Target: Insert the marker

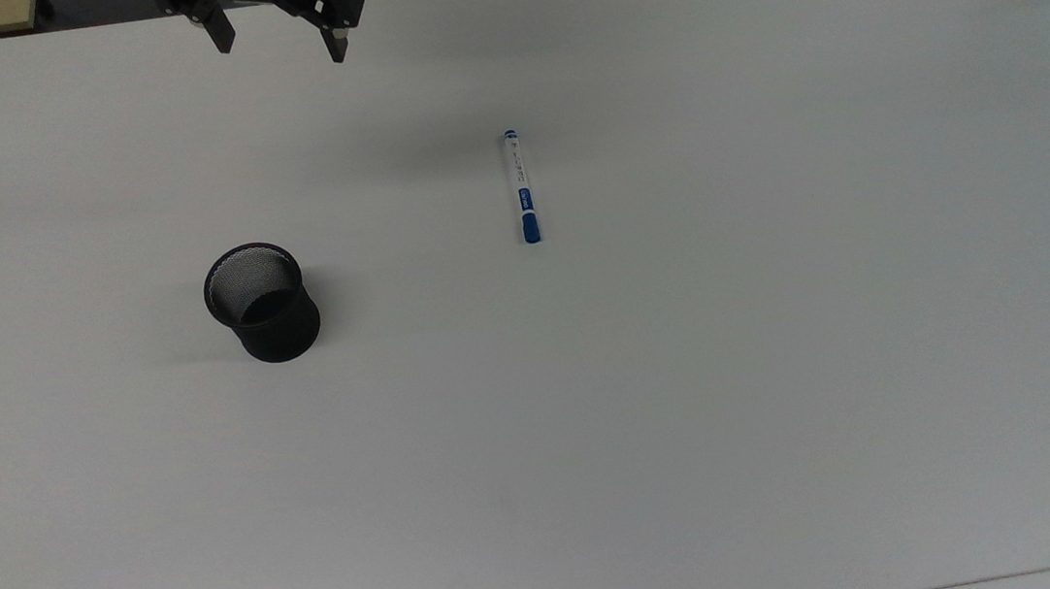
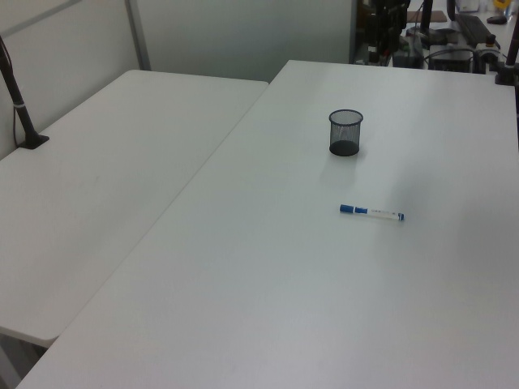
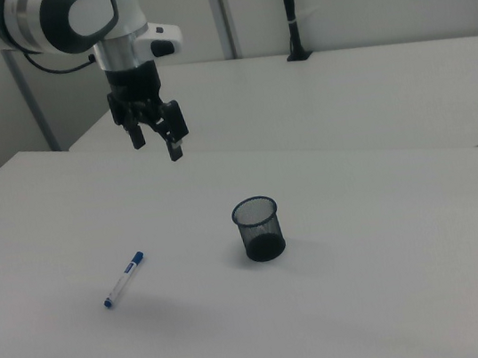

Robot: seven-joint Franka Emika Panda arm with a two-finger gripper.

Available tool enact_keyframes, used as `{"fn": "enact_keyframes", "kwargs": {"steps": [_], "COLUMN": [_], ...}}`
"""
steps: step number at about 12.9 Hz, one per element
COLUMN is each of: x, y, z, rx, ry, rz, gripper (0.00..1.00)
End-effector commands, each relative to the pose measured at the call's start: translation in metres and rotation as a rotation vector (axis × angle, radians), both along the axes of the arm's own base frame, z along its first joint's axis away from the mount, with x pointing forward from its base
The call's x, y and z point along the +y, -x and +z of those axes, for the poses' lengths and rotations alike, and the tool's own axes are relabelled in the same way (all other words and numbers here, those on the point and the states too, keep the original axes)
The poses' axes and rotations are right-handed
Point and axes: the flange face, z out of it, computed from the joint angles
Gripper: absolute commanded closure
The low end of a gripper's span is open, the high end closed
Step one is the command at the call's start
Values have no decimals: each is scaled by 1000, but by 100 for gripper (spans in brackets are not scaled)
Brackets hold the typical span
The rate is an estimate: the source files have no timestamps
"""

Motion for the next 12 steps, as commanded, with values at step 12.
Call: {"fn": "enact_keyframes", "kwargs": {"steps": [12], "x": [-14], "y": [5], "z": [-3], "rx": [26], "ry": [41], "rz": [3], "gripper": [0]}}
